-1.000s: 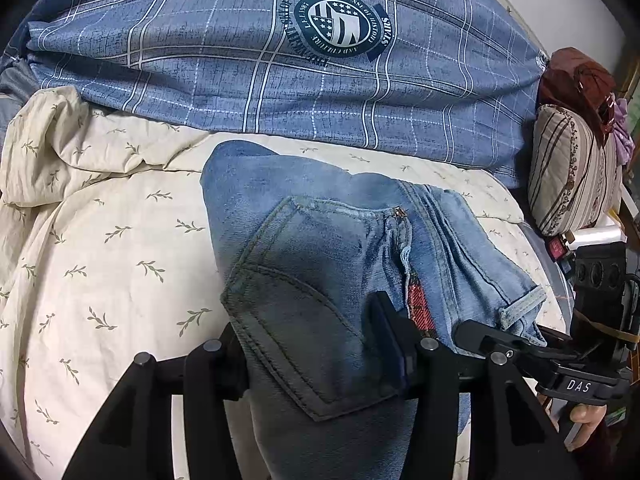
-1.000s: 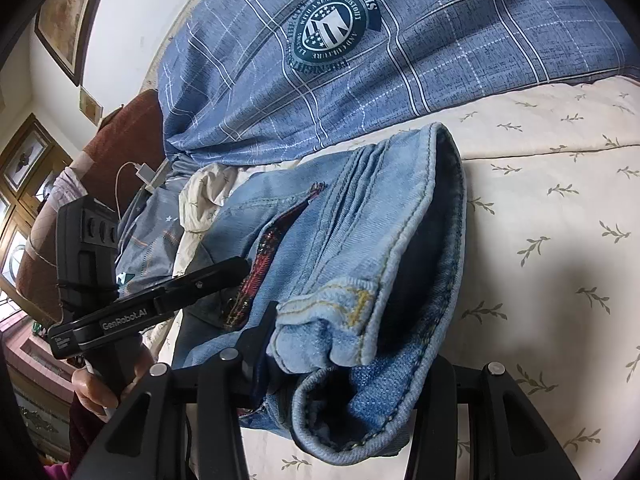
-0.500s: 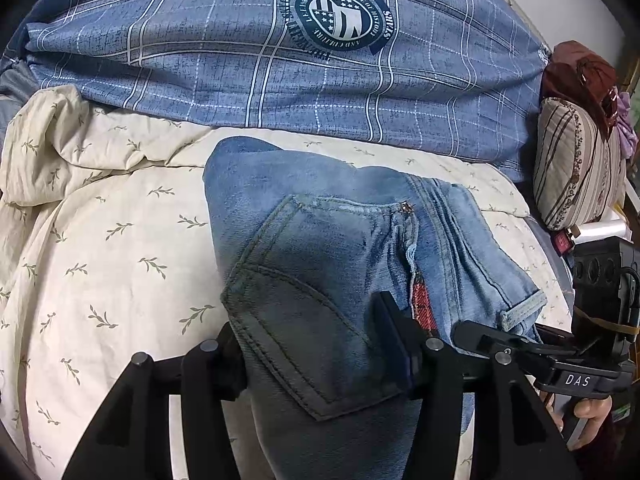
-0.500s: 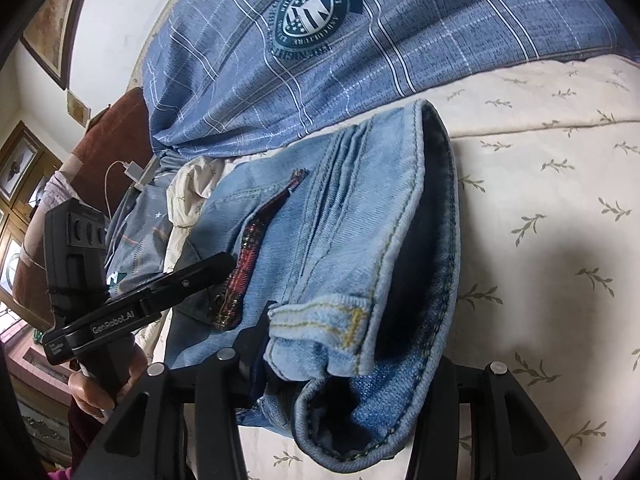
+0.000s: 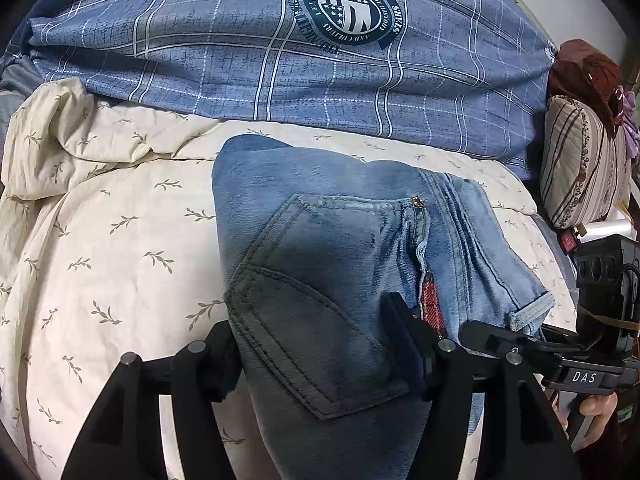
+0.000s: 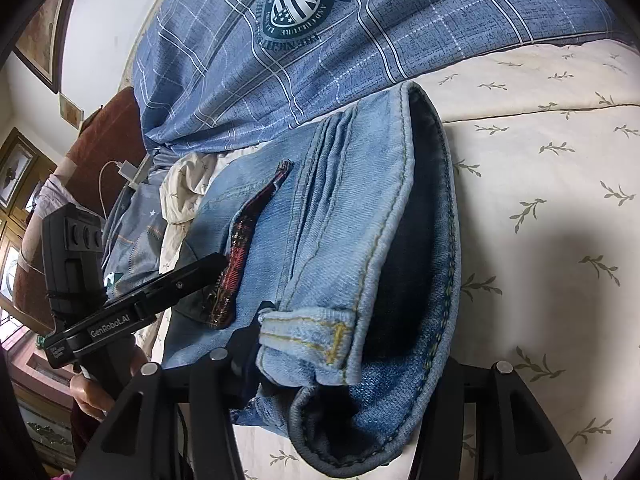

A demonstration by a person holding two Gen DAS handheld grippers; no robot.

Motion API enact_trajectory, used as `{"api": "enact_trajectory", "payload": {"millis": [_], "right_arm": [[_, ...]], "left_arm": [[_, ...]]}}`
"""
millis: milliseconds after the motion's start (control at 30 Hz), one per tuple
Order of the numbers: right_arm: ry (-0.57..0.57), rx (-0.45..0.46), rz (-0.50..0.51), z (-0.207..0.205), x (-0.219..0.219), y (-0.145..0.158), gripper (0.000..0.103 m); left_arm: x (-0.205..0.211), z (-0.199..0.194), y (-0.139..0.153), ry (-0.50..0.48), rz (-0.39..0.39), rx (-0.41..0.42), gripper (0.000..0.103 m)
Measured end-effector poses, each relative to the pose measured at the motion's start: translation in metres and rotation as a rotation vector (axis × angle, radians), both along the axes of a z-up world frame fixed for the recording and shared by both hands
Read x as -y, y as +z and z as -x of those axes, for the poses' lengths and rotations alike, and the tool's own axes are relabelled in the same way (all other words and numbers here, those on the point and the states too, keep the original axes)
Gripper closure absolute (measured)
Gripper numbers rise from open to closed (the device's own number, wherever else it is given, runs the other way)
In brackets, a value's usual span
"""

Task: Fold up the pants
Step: 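Open the left gripper and release the back pocket side of the jeans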

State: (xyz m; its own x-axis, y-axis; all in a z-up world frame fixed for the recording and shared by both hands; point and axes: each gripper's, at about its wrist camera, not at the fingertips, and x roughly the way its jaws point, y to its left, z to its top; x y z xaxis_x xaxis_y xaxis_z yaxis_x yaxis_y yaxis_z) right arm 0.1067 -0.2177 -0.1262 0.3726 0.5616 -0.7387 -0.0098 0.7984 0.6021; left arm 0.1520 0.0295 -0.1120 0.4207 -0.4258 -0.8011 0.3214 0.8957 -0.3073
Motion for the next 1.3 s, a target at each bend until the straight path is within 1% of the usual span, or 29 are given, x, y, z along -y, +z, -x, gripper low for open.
{"api": "enact_trajectory", "payload": {"millis": [100,200,233,300,367,533,733,867,1133,1300], "right_arm": [[-0.002,-0.010,-0.012,-0.0012,0.0015,-0.0022,0.045],[-0.002,-0.012,-0.013,-0.0016,0.0014,-0.0024,0.045],[-0.002,-0.012,-0.013,-0.0017,0.0013,-0.0025,0.044],[-0.003,-0.012,-0.015,-0.0019,0.0012,-0.0028,0.043],[-0.002,-0.013,-0.016,-0.0024,0.0011,-0.0032,0.043],[-0.002,-0.014,-0.020,-0.0020,0.0012,-0.0035,0.042],[0.006,-0.011,-0.024,-0.0028,0.0034,-0.0047,0.041],[0.010,-0.006,-0.024,-0.0018,0.0049,-0.0050,0.041],[0.010,0.013,0.001,0.0020,0.0023,-0.0017,0.039],[-0.006,0.006,0.020,0.0047,0.0050,0.0038,0.036]], "left_arm": [[-0.0011,-0.0004,-0.0009,0.010,-0.016,0.003,0.029],[-0.0017,-0.0008,-0.0008,0.012,-0.024,0.006,0.026],[-0.0013,-0.0005,-0.0007,0.017,-0.034,0.010,0.024],[0.0004,0.0001,-0.0006,0.029,-0.071,0.029,0.015],[0.0018,0.0001,-0.0006,0.034,-0.097,0.042,0.013],[-0.0020,-0.0033,-0.0024,0.049,-0.097,0.030,0.007],[-0.0014,-0.0032,-0.0021,0.056,-0.121,0.046,0.003],[-0.0030,-0.0032,-0.0035,0.071,-0.120,0.043,0.000],[-0.0081,-0.0019,-0.0098,0.110,-0.074,0.024,0.000],[-0.0055,0.0048,-0.0023,0.128,-0.112,0.050,0.000]]}}
